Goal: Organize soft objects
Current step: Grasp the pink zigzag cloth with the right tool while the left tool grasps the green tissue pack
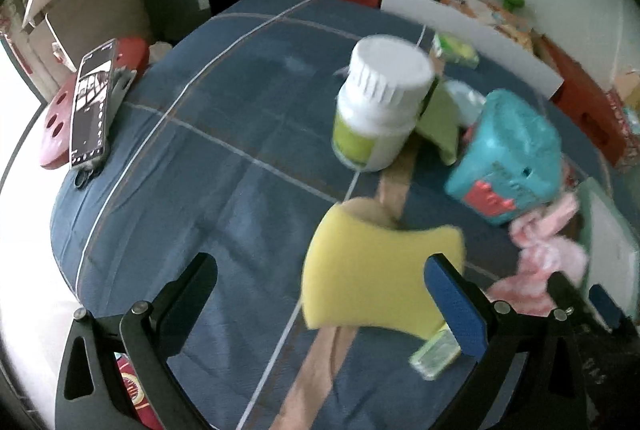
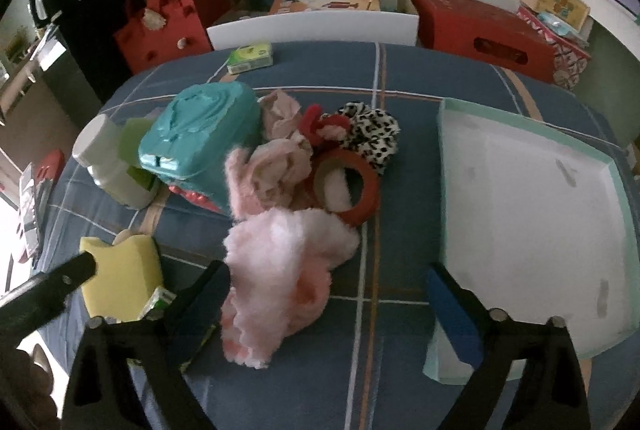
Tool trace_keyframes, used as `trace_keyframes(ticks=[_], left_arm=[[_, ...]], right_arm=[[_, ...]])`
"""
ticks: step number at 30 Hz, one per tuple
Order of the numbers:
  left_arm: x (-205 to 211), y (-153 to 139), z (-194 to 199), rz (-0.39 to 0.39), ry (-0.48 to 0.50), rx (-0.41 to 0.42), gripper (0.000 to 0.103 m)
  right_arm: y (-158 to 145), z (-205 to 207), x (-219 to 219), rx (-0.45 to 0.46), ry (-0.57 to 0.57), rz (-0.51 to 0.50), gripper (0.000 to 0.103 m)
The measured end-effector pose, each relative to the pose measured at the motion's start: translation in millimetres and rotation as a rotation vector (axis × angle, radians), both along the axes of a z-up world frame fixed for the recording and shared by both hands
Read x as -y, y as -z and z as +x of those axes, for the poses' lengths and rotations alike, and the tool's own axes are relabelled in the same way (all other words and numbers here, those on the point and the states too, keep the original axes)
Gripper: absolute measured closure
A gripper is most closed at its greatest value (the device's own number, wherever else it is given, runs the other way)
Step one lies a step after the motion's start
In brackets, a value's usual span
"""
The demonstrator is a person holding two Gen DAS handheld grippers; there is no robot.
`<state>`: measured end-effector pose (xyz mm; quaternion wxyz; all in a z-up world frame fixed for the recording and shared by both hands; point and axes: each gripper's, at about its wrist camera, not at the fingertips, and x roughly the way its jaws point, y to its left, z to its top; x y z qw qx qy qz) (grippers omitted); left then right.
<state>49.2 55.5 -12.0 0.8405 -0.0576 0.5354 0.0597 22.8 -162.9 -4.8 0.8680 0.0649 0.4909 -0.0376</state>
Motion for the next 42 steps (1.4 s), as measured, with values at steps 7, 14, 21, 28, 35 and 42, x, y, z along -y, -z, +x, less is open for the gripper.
trace_keyframes(ticks=[7,14,21,28,35,42], left_arm=[[11.8,1.5,-10.5,0.019,0.055,0.016,0.0],[37.5,-3.4,-22.9,0.014,0.142,0.032,0.0],[46.4,-4.7,-25.9,-0.001,0.185,0.028,0.0],[47.2,-4.7,-26.2,-0.02,0.203,0.026,0.0],[60.1,-3.3,-29.4,-0.014,0.263,0.03,0.0],[76.2,1.4,-32.2,-0.031,0.335,0.012,0.019]], right_arm=[[6.3,-2.2,-11.3,-0.002,-0.043,0.015,0.027],[15.1,-0.5,-12.6,-0.023,-0.053,0.054,0.057],[11.3,-4.1,-7.5,-0.001,-0.044,0.066,0.076],[-1.9,-12.1,2.3,0.045,-0.025,0.078,0.089],[-23.8,-27.5,17.0,0.121,0.018,0.07,0.09],[-37.3,-37.1,23.6,0.165,0.034,0.067,0.09]])
